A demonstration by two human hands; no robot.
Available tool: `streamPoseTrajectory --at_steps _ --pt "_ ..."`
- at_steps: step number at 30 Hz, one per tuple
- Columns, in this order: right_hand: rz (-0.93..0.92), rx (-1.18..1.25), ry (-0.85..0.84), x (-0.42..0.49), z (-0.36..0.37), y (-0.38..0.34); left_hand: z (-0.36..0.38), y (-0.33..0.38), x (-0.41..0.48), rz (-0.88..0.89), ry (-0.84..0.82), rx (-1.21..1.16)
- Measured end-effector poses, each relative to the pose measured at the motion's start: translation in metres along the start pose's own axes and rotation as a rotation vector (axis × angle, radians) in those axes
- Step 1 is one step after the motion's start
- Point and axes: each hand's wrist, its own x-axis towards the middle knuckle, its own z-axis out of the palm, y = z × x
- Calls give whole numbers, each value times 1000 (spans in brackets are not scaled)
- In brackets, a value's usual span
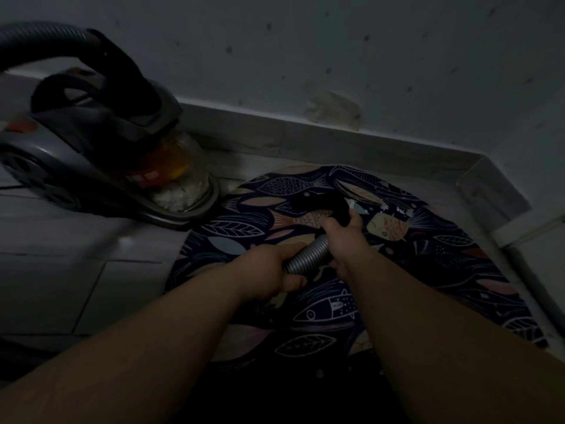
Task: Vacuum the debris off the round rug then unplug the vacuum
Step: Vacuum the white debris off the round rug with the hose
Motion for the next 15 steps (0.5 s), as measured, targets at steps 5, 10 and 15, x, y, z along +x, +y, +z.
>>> streamPoseTrajectory --at_steps 5,10,15 --pt "-71 115 52 -33 -9 -6 -14 12 -24 82 -18 22" --pt "-168 105 157 -84 -27 -33 -27 42 -52 198 20 42" --pt "-222 124 220 -143 -39 -65 -53 74 -90 242 21 -19"
